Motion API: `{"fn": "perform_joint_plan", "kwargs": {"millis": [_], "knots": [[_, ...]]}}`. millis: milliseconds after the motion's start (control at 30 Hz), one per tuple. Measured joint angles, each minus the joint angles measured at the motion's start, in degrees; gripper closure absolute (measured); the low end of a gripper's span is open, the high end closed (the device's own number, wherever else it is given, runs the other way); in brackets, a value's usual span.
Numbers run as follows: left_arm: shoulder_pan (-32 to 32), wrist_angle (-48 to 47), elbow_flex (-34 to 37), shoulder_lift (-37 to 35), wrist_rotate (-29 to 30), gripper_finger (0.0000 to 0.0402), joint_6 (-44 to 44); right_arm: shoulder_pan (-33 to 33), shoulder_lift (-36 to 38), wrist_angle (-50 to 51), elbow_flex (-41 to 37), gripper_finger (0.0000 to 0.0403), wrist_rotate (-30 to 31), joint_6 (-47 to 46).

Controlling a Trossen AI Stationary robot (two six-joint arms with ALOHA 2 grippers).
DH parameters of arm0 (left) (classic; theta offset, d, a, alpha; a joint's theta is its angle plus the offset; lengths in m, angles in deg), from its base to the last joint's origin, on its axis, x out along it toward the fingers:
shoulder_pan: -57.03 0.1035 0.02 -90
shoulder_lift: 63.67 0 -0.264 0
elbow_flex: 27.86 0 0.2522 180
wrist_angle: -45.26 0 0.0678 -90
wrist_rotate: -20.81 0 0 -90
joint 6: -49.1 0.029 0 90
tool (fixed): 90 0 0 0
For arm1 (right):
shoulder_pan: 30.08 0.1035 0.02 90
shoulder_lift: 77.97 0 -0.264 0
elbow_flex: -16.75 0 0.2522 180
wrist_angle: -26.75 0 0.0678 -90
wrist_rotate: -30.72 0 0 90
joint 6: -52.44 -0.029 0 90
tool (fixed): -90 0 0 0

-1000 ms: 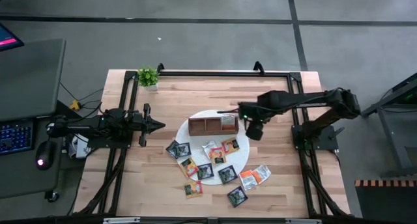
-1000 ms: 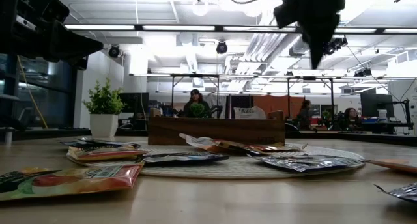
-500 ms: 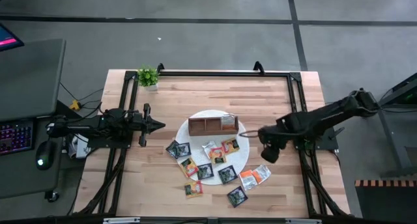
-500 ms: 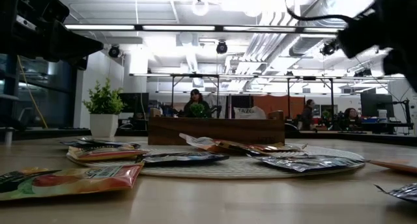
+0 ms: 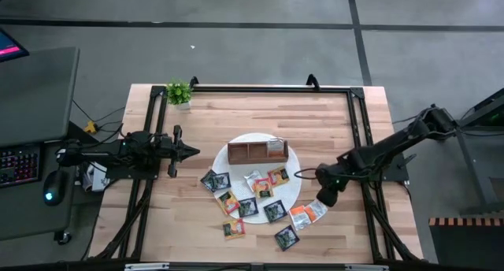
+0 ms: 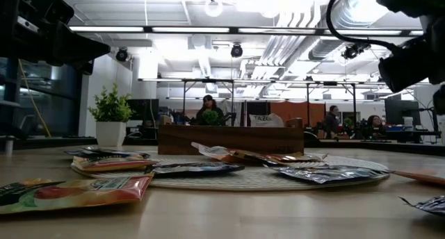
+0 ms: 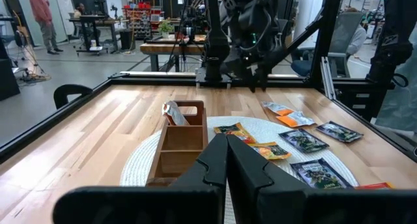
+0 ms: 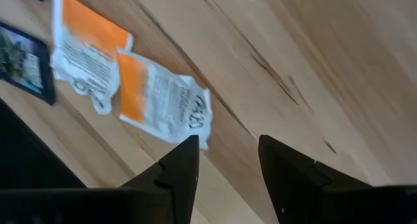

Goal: Pick & Place Tea
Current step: Put the white tea bag into the right section of the wooden organizer

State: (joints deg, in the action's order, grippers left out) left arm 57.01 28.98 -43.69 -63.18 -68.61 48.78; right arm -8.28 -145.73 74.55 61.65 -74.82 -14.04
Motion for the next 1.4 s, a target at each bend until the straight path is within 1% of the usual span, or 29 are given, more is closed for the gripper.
{"fn": "perform_joint_plan", "kwargs": {"millis": [233,500,967,1233,1400], "knots": [[0.0,0.0,0.0,0.0,0.0,0.0401,0.0,0.2,-0.1,-3.6,-2.6,0.0236,2.1,-0.7],[0.0,0.0,0.0,0.0,0.0,0.0401,0.0,0.1,-0.7,-8.7,-4.6,0.0229,2.0,-1.3],[0.0,0.0,0.0,0.0,-0.1,0.0401,0.0,1.6,-6.7,-16.6,-4.8,0.0228,0.8,-1.3],[0.0,0.0,0.0,0.0,-0.1,0.0401,0.0,1.6,-7.3,-19.5,-4.8,0.023,0.5,-1.3],[0.0,0.0,0.0,0.0,-0.1,0.0401,0.0,1.6,-7.3,-19.4,-4.8,0.0248,0.4,-1.3]]}}
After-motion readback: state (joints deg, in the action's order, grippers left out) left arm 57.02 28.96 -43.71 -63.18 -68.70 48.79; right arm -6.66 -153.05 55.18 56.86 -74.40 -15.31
